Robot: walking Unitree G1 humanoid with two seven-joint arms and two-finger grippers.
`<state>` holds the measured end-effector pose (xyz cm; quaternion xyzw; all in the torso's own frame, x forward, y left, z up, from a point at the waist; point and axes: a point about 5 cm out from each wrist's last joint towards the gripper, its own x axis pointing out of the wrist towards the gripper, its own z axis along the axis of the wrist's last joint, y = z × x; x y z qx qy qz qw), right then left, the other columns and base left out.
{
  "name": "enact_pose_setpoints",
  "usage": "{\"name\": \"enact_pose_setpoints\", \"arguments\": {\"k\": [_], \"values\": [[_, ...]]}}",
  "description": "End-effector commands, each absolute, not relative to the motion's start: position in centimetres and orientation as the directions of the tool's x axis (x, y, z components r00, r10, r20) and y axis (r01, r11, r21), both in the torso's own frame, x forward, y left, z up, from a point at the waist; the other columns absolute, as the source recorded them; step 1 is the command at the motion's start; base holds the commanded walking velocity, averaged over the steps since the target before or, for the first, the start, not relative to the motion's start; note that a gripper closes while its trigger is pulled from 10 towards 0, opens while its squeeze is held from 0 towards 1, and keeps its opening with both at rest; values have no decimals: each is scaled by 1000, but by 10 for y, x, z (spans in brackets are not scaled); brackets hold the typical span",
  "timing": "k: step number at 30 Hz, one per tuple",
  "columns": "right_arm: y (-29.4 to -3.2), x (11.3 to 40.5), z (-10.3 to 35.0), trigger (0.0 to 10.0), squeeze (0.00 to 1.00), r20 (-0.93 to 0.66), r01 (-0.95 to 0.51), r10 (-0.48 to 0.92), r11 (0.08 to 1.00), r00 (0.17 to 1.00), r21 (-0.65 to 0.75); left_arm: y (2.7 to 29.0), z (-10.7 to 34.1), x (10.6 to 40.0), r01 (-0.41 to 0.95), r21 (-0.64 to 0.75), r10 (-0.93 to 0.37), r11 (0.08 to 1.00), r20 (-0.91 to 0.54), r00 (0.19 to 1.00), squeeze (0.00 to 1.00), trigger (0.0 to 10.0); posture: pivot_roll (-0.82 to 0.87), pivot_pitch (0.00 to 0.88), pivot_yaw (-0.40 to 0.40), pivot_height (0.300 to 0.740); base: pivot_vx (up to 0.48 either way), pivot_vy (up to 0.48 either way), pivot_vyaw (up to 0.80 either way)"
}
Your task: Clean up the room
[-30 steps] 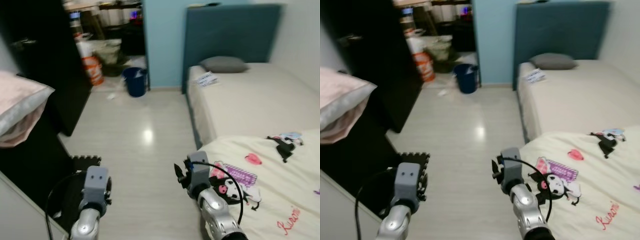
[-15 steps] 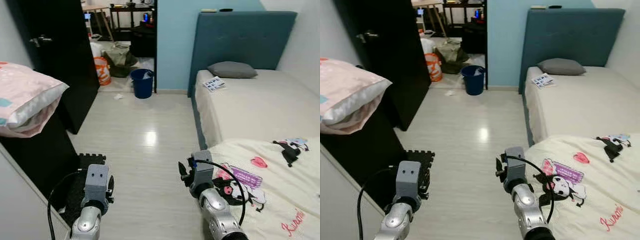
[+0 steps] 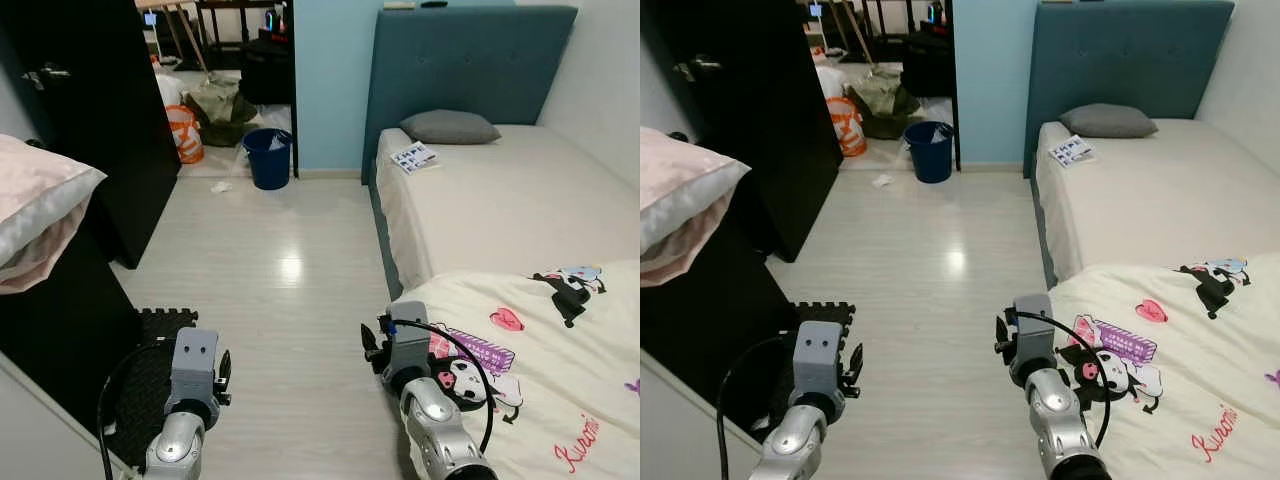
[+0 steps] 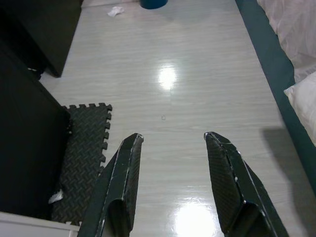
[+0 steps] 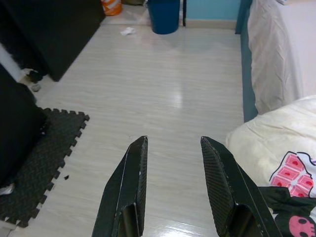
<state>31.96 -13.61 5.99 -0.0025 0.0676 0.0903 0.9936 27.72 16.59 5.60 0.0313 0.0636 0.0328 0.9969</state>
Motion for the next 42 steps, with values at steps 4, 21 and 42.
{"name": "enact_pose_setpoints", "arguments": {"k": [4,21,42], "values": [[-137,315,54,10000,0,-146,-167,168,986,975,16,168,57,275,-67,68,75,995,-119,990,0,10000,-7,111,8,740,339,0,0],[-135,311,51,10000,0,-147,-172,173,985,974,18,171,57,272,-69,85,78,994,-111,991,0,10000,-1,101,9,740,341,0,0],[-133,311,49,10000,0,-154,-184,184,983,971,13,173,56,271,-69,91,80,993,-116,990,0,10000,-4,82,5,740,346,0,0]]}}
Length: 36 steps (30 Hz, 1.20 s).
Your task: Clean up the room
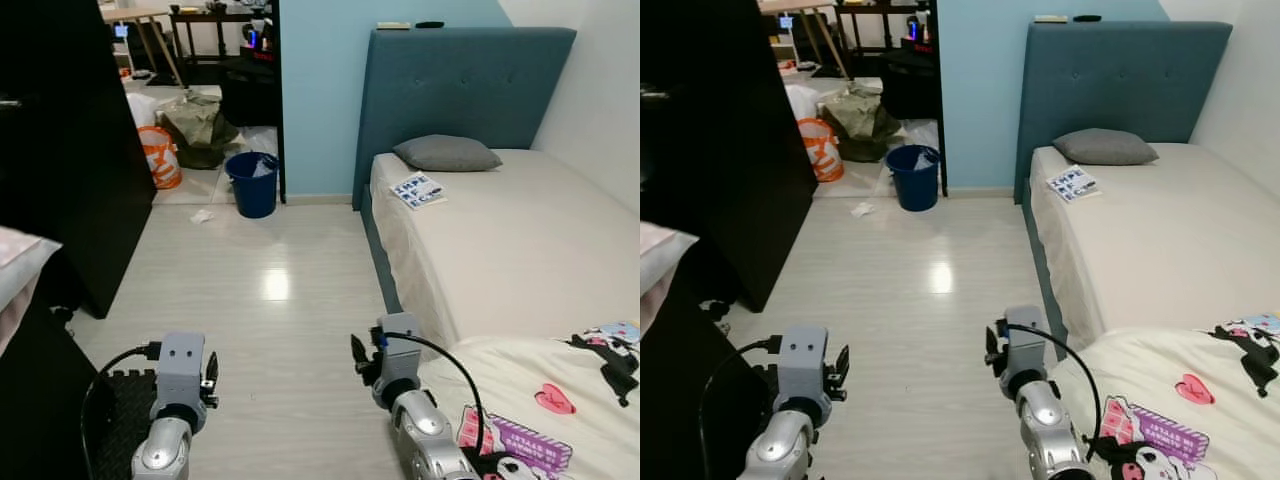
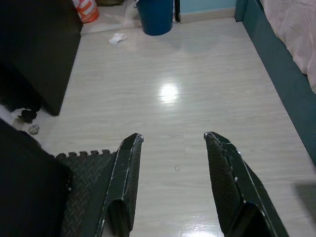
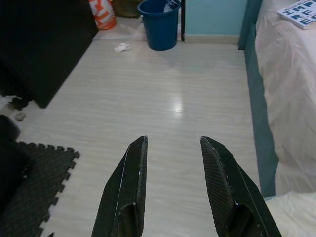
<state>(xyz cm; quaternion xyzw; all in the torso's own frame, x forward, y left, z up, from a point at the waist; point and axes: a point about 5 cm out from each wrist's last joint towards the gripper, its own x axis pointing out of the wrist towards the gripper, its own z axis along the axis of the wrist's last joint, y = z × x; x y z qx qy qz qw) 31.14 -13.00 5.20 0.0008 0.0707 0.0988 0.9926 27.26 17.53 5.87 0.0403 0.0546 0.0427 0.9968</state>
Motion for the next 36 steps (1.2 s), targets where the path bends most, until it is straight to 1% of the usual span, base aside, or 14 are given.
{"name": "enact_pose_setpoints", "arguments": {"k": [1,8,17,36], "values": [[-134,311,49,10000,0,-154,-185,185,983,971,13,172,56,271,-70,90,80,993,-116,990,0,10000,-4,81,2,740,345,0,0],[-136,312,50,10000,0,-158,-174,177,984,972,30,171,56,272,-70,90,80,993,-115,990,0,10000,-4,83,4,740,346,0,0],[-138,311,49,10000,0,-159,-165,169,985,973,39,170,56,273,-67,90,77,994,-114,990,0,10000,-7,89,9,740,346,0,-681],[-140,312,50,10000,0,-156,-160,163,987,974,29,167,57,276,-62,91,72,994,-113,991,0,10000,-11,96,9,740,348,0,0]]}}
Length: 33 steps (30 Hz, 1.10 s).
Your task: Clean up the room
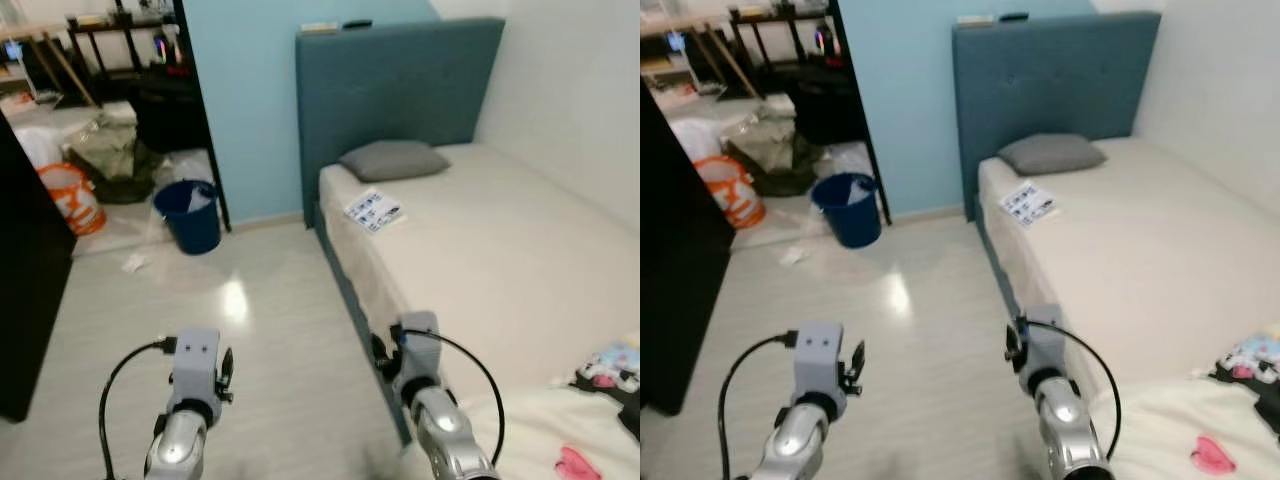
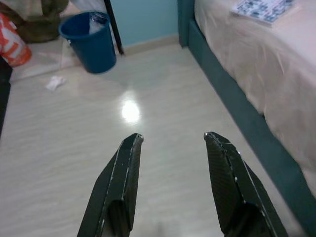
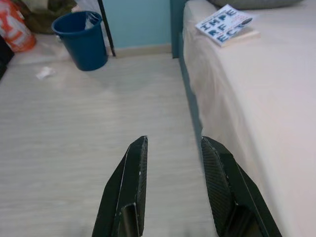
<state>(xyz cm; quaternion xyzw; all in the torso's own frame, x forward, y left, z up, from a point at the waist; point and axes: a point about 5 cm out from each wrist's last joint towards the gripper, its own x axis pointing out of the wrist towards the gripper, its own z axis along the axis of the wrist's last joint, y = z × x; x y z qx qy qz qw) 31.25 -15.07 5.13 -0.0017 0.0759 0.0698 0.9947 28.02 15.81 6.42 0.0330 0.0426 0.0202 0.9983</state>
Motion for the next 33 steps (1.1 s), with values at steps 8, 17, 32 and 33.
{"name": "enact_pose_setpoints", "arguments": {"k": [8,17,32,33], "values": [[-140,313,52,10000,0,-150,-161,163,987,975,28,164,58,279,-65,80,74,995,-111,991,0,10000,-43,115,13,740,340,0,0],[-142,313,52,10000,0,-148,-147,150,989,978,32,165,58,278,-57,84,67,995,-115,991,0,10000,-45,116,20,740,336,0,0],[-143,313,52,10000,0,-154,-156,160,987,975,34,164,57,277,-68,77,77,995,-115,990,0,10000,-45,116,7,740,332,0,-136],[-143,313,52,10000,0,-154,-156,160,987,975,34,164,57,277,-68,77,77,995,-115,990,0,10000,-45,116,7,740,330,0,-800]]}}
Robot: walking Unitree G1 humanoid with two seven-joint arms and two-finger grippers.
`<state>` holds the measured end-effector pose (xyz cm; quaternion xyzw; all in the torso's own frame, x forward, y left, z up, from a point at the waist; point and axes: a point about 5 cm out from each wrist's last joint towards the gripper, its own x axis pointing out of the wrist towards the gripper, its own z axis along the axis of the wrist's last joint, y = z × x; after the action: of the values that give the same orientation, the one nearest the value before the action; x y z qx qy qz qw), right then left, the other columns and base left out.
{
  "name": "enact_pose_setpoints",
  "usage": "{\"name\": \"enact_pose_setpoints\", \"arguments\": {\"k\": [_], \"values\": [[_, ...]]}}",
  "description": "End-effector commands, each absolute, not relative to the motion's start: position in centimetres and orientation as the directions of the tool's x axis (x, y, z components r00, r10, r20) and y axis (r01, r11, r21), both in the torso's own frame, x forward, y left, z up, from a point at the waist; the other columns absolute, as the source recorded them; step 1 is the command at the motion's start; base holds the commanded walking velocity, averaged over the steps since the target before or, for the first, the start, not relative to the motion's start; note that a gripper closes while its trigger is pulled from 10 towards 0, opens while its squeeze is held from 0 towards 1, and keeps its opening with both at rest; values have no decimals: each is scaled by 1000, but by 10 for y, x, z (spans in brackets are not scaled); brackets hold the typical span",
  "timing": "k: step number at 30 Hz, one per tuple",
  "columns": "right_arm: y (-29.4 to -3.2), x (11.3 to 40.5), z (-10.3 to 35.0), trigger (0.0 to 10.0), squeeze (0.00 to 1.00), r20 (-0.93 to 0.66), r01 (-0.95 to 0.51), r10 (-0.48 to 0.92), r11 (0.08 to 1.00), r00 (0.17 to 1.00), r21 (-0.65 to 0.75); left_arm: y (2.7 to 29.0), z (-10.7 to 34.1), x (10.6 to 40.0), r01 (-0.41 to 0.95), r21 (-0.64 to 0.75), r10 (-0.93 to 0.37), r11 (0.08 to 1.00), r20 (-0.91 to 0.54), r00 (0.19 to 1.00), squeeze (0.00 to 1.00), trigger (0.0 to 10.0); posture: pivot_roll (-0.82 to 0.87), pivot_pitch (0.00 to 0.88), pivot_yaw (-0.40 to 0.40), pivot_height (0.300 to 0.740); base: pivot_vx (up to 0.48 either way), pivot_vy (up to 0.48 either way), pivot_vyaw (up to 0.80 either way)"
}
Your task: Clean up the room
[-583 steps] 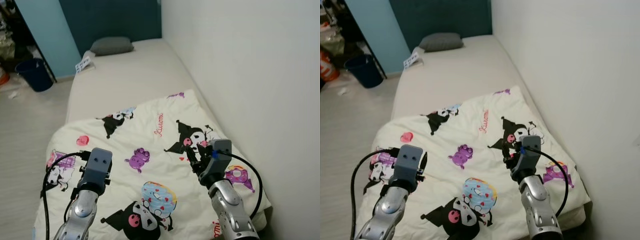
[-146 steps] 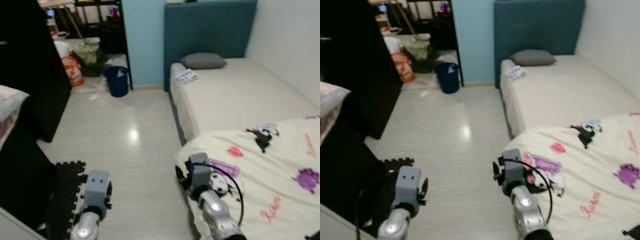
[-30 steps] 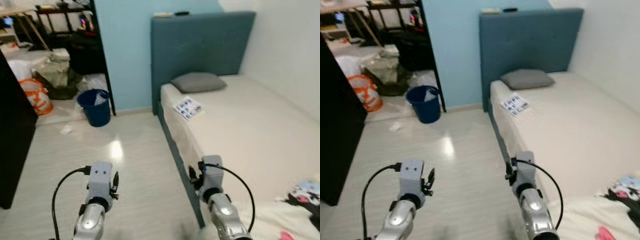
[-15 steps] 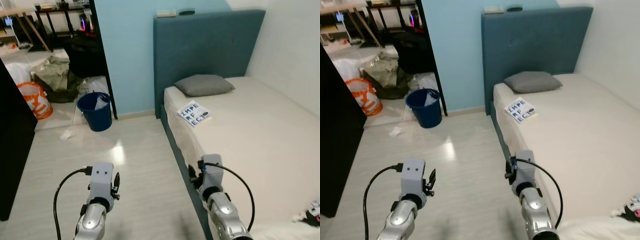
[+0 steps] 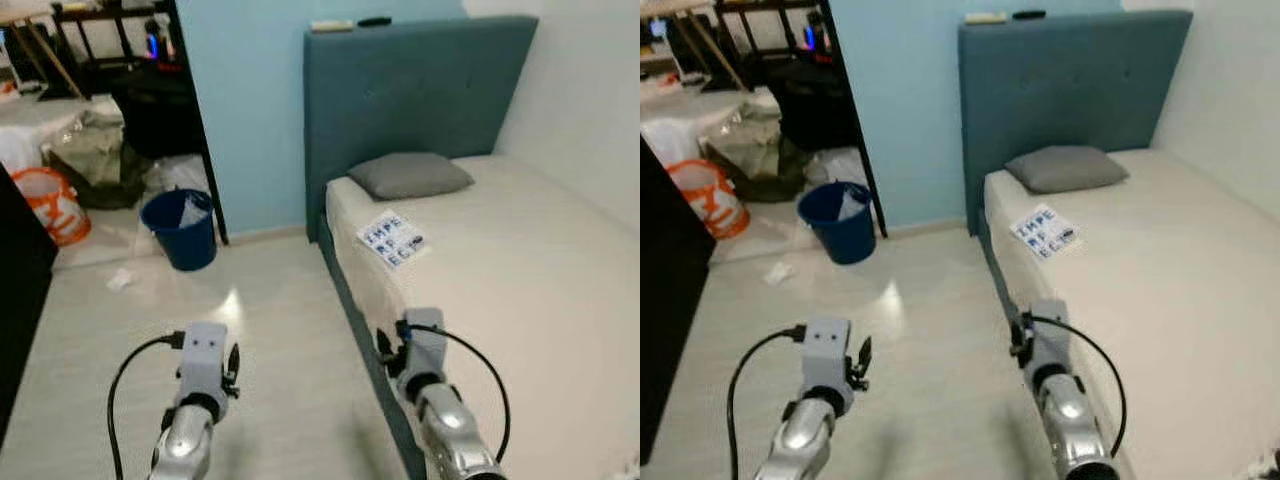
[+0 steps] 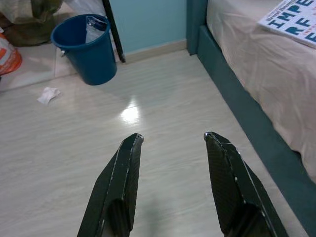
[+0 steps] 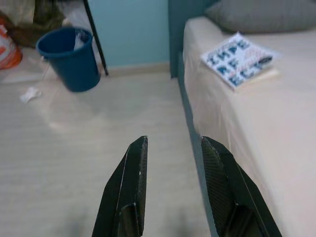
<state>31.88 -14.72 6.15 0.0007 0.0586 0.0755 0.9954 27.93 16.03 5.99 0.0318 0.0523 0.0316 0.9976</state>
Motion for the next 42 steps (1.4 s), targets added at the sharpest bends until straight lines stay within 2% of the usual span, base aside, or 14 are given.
{"name": "enact_pose_setpoints", "arguments": {"k": [1,3,31,42], "values": [[-142,313,52,10000,0,-155,-157,160,987,975,34,164,57,277,-69,77,77,995,-115,990,0,10000,-34,112,9,740,334,0,-800],[-142,312,51,10000,0,-154,-154,159,987,975,40,165,57,276,-67,80,76,995,-115,990,0,10000,-26,110,16,740,332,0,-800],[-139,310,50,10000,0,-150,-165,167,986,974,31,169,52,270,-67,95,78,993,-128,989,0,10000,-14,74,6,740,326,0,0],[-143,316,54,10000,0,-154,-200,198,980,968,5,164,50,270,-106,71,114,992,-124,986,0,10000,-22,76,-54,740,317,0,0]]}}
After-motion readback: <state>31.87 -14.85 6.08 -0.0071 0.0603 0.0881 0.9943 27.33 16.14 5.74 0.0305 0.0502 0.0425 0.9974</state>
